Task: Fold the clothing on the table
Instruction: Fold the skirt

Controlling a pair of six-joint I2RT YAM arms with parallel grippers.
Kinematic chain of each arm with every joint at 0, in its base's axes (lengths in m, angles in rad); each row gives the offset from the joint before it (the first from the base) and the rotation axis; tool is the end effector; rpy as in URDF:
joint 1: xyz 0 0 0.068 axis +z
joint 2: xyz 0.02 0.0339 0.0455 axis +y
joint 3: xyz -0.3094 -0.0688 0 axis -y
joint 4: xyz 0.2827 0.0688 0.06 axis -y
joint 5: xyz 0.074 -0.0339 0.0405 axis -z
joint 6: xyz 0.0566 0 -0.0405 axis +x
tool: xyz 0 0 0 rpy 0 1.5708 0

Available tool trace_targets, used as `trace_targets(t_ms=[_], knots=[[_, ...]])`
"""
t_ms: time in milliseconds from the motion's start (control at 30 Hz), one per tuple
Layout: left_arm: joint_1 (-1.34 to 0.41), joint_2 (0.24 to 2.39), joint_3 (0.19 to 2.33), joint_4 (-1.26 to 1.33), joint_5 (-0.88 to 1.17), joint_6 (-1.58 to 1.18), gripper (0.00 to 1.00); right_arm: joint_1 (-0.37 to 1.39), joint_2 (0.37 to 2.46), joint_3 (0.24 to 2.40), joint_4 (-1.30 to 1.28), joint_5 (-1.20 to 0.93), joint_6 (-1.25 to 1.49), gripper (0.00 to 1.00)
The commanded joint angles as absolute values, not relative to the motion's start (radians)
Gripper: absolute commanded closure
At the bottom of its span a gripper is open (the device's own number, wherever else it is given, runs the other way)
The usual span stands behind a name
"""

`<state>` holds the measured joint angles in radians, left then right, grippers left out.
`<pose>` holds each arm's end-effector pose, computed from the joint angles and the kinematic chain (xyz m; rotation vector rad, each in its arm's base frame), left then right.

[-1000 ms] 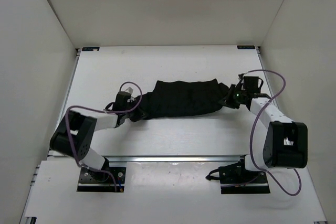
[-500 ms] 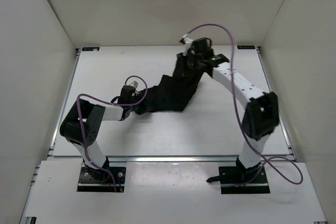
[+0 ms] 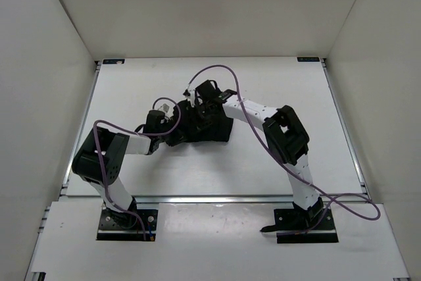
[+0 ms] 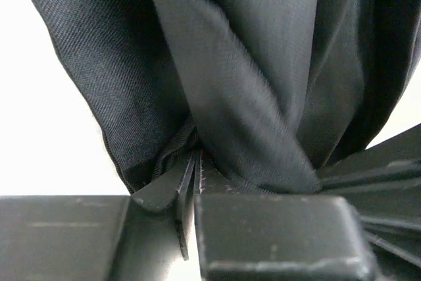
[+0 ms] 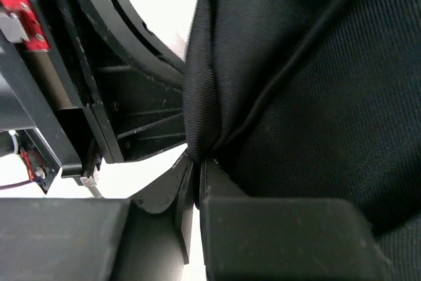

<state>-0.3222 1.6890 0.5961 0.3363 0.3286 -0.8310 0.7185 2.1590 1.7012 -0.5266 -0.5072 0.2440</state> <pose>0.3097 -0.1226 0.1097 -0.4511 2.4371 -0.9247 0.3885 0.3762 0.1969 -0.8344 2.5577 0.9910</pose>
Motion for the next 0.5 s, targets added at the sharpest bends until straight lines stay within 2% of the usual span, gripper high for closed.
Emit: trace_targets(t_ms=[0, 100, 167, 200, 233, 300, 333, 467], knots=[[-0.311, 1.652, 0.563, 0.278, 0.325, -0.808, 0.83, 0.704, 2.16, 1.71, -0.436, -0.546, 0.25, 1.0], [-0.307, 1.6, 0.563, 0.192, 0.356, -0.804, 0.73, 0.7, 2.187, 1.759, -0.428, -0.552, 0.255, 1.0], [-0.299, 1.53, 0.534, 0.146, 0.345, -0.802, 0.6, 0.695, 2.216, 1.822, -0.478, -0.569, 0.242, 0.97], [-0.305, 1.485, 0.522, 0.138, 0.35, -0.813, 0.52, 0.693, 2.224, 1.865, -0.501, -0.574, 0.235, 0.87], [-0.302, 1.433, 0.497, 0.135, 0.348, -0.819, 0.48, 0.699, 2.22, 1.891, -0.506, -0.574, 0.233, 0.78], [-0.288, 1.353, 0.469, 0.114, 0.36, -0.83, 0.41, 0.698, 2.165, 1.884, -0.496, -0.568, 0.233, 0.66], [-0.276, 1.31, 0.46, 0.1, 0.365, -0.834, 0.4, 0.706, 2.137, 1.85, -0.467, -0.566, 0.236, 0.61], [-0.252, 1.151, 0.482, -0.053, 0.373, -0.813, 0.37, 0.686, 1.872, 1.616, -0.267, -0.525, 0.294, 0.54]])
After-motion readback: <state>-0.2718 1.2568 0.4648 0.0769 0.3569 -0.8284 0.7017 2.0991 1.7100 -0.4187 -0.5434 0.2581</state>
